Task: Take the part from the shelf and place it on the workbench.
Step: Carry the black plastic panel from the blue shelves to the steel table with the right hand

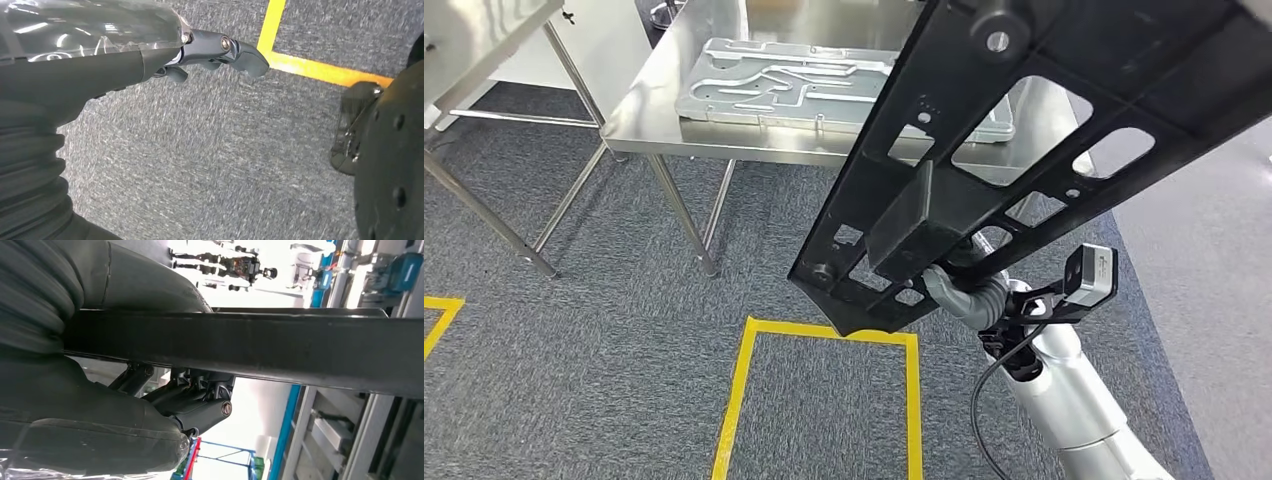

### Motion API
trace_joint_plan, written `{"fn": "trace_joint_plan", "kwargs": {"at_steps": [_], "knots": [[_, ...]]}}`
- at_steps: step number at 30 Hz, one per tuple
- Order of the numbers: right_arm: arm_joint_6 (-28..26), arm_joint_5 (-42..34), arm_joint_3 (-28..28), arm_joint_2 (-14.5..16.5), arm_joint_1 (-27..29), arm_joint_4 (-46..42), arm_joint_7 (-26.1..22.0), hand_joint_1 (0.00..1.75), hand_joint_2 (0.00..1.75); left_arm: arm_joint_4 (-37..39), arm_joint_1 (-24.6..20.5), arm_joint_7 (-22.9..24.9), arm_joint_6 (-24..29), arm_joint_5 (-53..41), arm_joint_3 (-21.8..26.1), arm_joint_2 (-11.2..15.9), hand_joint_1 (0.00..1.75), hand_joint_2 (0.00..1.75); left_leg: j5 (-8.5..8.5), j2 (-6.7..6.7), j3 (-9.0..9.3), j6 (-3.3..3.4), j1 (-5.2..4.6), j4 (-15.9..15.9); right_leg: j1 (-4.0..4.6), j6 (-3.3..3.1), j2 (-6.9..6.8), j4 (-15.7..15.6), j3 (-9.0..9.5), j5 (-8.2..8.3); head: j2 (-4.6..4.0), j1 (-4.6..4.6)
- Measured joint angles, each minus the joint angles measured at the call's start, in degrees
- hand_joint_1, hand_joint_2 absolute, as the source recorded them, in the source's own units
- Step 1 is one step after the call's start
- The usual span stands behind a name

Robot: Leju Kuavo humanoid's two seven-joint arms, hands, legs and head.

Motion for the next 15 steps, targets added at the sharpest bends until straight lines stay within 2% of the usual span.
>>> {"fn": "trace_joint_plan", "kwargs": {"at_steps": [1, 2, 3, 5, 6, 7, 9, 10, 11, 12, 13, 15], "knots": [[-0.01, 0.01, 0.0, -0.02, 0.09, 0.0, 0.0, 1.75, 1.75, 0.0, 0.06, 0.0, 0.01, 0.0, 0.0, -0.02, 0.0, 1.75, -0.77, -0.03, 0.93, -0.04, 0.01, 0.0, -0.13, 0.16, -0.07, -0.43, -1.11, -1.21, 0.0, 0.0], [-0.02, -0.05, 0.0, -0.03, 0.14, 0.0, -0.01, 1.75, 1.75, 0.0, 0.09, 0.0, 0.01, 0.0, 0.0, -0.03, 0.0, 1.75, -1.6, -0.02, 1.98, -0.13, 0.02, 0.0, -0.23, 0.29, -0.2, -2.22, -1.59, -1.02, 0.0, -0.01], [-0.02, -0.22, -0.01, -0.03, 0.16, 0.0, -0.02, 1.75, 1.75, 0.0, 0.12, 0.0, 0.02, 0.0, 0.0, -0.05, 0.0, 1.75, -2.5, 0.05, 3.11, -0.27, 0.01, -0.01, -0.28, 0.23, -0.54, -5.25, -1.58, 1.14, 0.0, 0.0], [0.03, -0.77, 0.01, -0.05, 0.21, 0.07, -0.13, 1.75, 1.75, 0.01, 0.18, 0.0, 0.03, 0.0, 0.01, -0.05, 0.0, 1.75, -4.22, 0.29, 4.9, -0.72, -0.14, 0.04, -0.05, -0.38, -1.96, -11.71, -1.37, 9.19, 0.0, 0.02], [0.05, -1.07, 0.01, -0.05, 0.28, 0.07, -0.2, 1.75, 1.75, 0.01, 0.18, 0.01, 0.04, 0.01, 0.02, -0.05, 0.0, 1.75, -4.94, 0.46, 5.49, -1.08, -0.24, -0.07, 0.19, -0.81, -2.32, -13.67, -1.26, 12.29, 0.0, -0.03], [0.05, -1.26, 0.01, -0.06, 0.33, 0.04, -0.23, 1.75, 1.75, 0.01, 0.15, 0.01, 0.05, 0.0, 0.04, -0.04, 0.0, 1.75, -5.38, 0.62, 6.03, -1.45, -0.32, -0.08, 0.33, -1.24, -2.4, -14.63, -1.18, 13.79, 0.0, -0.03], [0.03, -1.53, -0.11, -0.08, 0.24, -0.19, -0.34, 1.75, 1.75, 0.0, -0.07, -0.01, 0.08, -0.31, 0.08, -0.01, 0.0, 1.75, -5.11, 0.85, 6.34, -2.22, -0.29, 0.74, 0.35, -2.01, -1.48, -15.12, -0.1, 13.13, 0.0, -0.06], [0.01, -1.6, -0.16, -0.08, 0.15, -0.34, -0.44, 1.75, 1.75, 0.0, -0.18, -0.03, 0.09, -0.51, 0.08, 0.01, 0.0, 1.75, -4.4, 0.8, 5.69, -2.51, -0.21, 2.63, 0.23, -2.41, -1.2, -15.53, 0.72, 12.72, 0.0, -0.02], [-0.01, -1.67, -0.21, -0.07, 0.08, -0.49, -0.59, 1.75, 1.75, 0.0, -0.3, -0.04, 0.09, -0.7, 0.08, 0.02, 0.0, 1.75, -3.78, 0.7, 4.2, -2.76, -0.1, 5.38, 0.18, -2.74, -0.92, -15.79, 1.6, 12.31, 0.0, -0.02], [-0.03, -1.68, -0.2, -0.03, 0.13, -0.65, -0.7, 1.75, 1.75, 0.0, -0.39, -0.04, 0.07, -0.75, 0.08, 0.03, 0.0, 1.75, -3.85, 0.58, 2.01, -2.98, 0.03, 8.92, 0.12, -2.98, -0.63, -16.03, 2.47, 11.83, 0.0, -0.03], [-0.04, -1.64, -0.15, 0.01, 0.22, -0.72, -0.77, 1.75, 1.75, 0.0, -0.41, -0.05, 0.05, -0.79, 0.08, 0.03, 0.0, 1.75, -4.8, 0.47, -0.43, -3.17, 0.12, 12.37, 0.13, -3.16, -0.32, -16.12, 3.27, 11.21, 0.0, -0.03], [-0.07, -1.54, -0.08, 0.07, 0.53, -0.79, -0.83, 1.75, 1.75, 0.0, -0.32, -0.04, 0.02, -0.81, 0.08, 0.04, 0.0, 1.75, -8.81, 0.45, -4.69, -3.36, 0.21, 16.36, 0.15, -3.26, 0.48, -16.13, 4.9, 9.83, 0.0, -0.03]]}}
